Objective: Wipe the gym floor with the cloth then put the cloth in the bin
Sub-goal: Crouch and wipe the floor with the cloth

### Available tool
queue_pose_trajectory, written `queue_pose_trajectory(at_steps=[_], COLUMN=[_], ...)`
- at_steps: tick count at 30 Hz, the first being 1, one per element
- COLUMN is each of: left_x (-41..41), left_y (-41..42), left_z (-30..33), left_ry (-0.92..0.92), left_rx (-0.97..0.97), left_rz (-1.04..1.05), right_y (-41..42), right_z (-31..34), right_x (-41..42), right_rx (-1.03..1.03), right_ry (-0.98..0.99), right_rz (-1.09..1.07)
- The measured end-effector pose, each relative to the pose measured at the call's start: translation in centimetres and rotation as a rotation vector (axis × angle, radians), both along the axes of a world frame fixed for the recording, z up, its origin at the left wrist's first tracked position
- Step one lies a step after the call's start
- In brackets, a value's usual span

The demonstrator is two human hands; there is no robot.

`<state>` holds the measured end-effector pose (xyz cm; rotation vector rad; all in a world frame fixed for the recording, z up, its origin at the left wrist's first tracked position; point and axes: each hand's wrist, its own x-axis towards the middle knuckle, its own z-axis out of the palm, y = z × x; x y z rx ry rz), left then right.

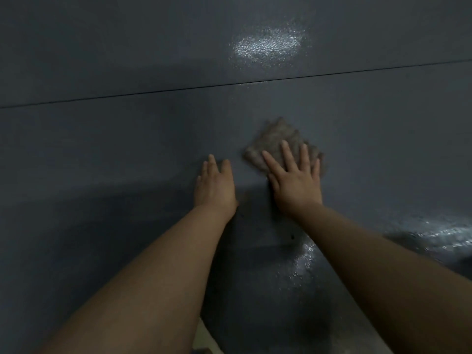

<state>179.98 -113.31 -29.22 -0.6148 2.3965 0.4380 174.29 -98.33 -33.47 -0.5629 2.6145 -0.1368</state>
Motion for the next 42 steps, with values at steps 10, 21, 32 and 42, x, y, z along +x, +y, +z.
queue_pose_trajectory(at_steps=[10,21,32,42], left_x=[4.6,8.1,6.8,4.1], left_y=[3.9,6.1,9.1,8.9], left_z=[6.6,15.9,16.0,9.8], left_ry=[0.055,0.297,0.302,0.25], left_rx=[0.097,0.023,0.068,0.037], left_rz=[0.017,-0.023,-0.116,-0.157], right_y=[3.1,5.7,6.2,5.9], right_z=[6.5,16.3,16.4,9.0], right_x=[3.5,11.9,10.3,7.0], right_rx=[-0.025,-0.058,-0.183,-0.203], right_ry=[-0.449,-0.237,-0.212,-0.273], right_rz=[-0.156,-0.199,-0.259,-0.426])
